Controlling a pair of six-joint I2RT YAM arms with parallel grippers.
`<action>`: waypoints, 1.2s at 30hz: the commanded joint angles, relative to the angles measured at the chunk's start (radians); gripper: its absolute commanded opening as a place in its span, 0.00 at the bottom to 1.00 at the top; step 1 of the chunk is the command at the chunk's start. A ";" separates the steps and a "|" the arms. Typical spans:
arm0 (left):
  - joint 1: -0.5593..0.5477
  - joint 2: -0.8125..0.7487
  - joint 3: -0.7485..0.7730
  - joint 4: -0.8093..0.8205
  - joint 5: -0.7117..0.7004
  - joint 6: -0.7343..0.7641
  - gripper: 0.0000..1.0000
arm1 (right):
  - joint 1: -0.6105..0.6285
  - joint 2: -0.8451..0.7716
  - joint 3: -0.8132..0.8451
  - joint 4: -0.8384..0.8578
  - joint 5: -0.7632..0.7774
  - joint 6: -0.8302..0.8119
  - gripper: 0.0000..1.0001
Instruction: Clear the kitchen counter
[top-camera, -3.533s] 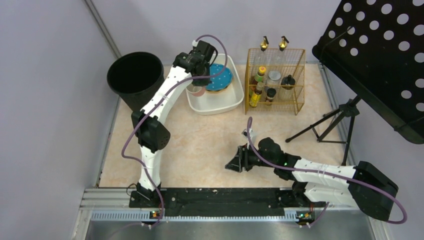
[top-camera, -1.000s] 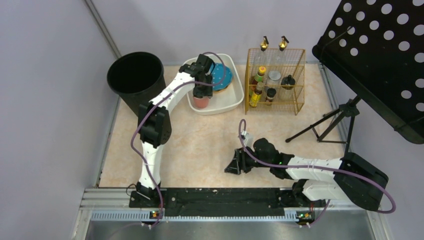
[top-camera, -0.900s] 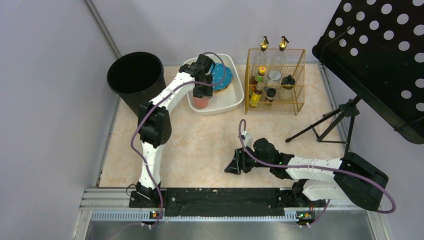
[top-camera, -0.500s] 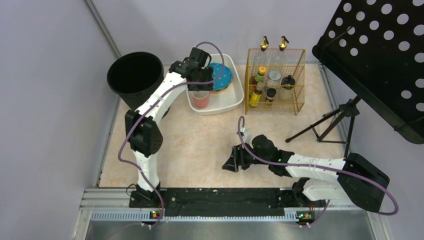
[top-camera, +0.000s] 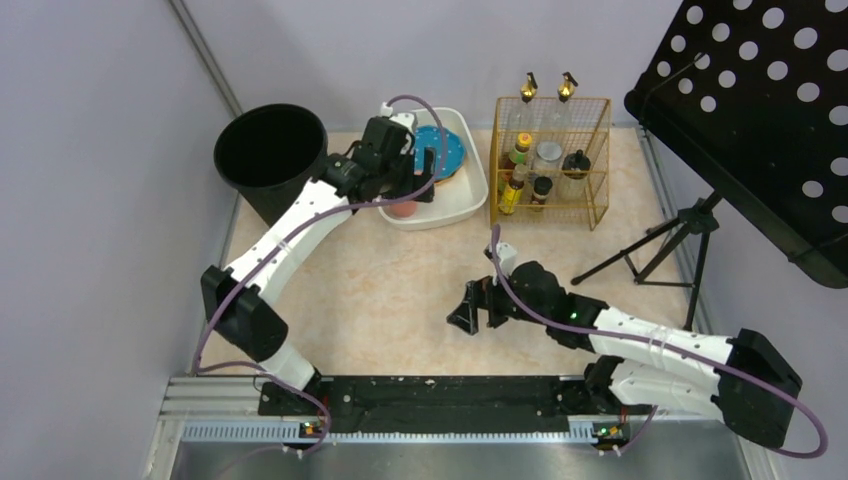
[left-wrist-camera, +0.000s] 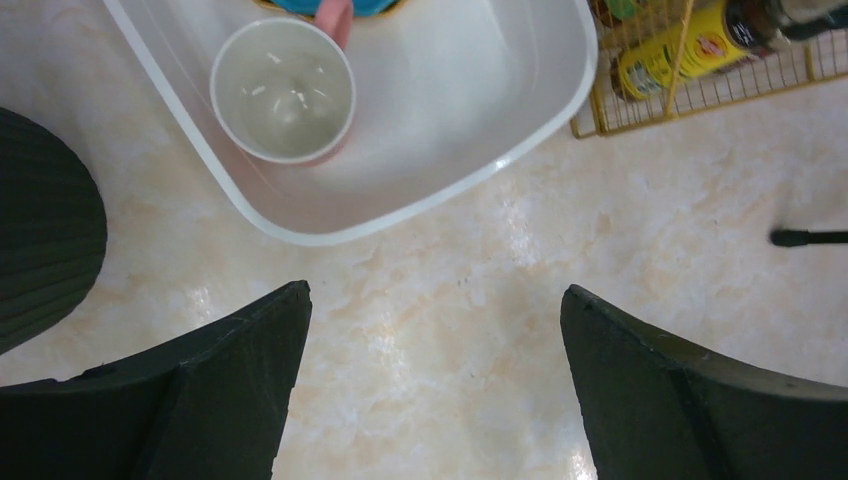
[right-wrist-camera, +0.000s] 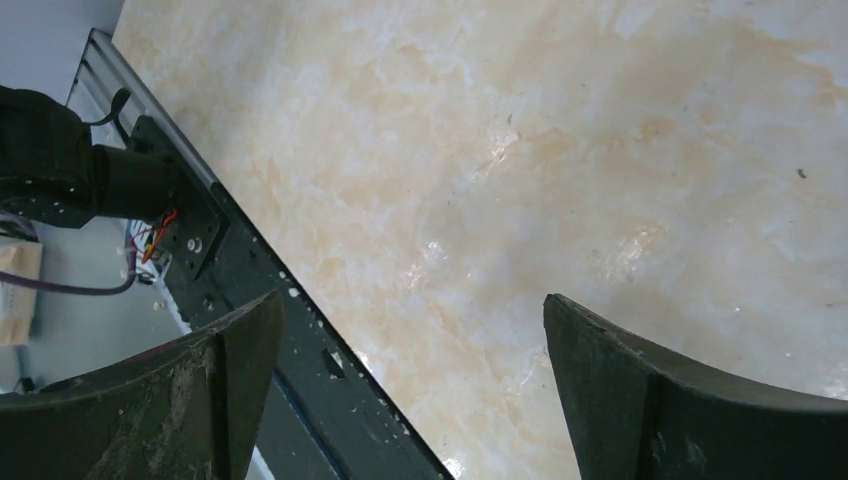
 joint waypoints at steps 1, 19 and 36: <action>-0.047 -0.168 -0.114 0.103 -0.024 0.008 0.99 | 0.011 -0.048 0.073 -0.106 0.092 -0.048 0.99; -0.074 -0.614 -0.555 0.228 0.002 -0.099 0.99 | 0.011 -0.175 0.244 -0.446 0.610 0.074 0.99; -0.073 -0.775 -0.706 0.307 -0.002 -0.091 0.99 | 0.010 -0.243 0.359 -0.493 0.733 -0.034 0.99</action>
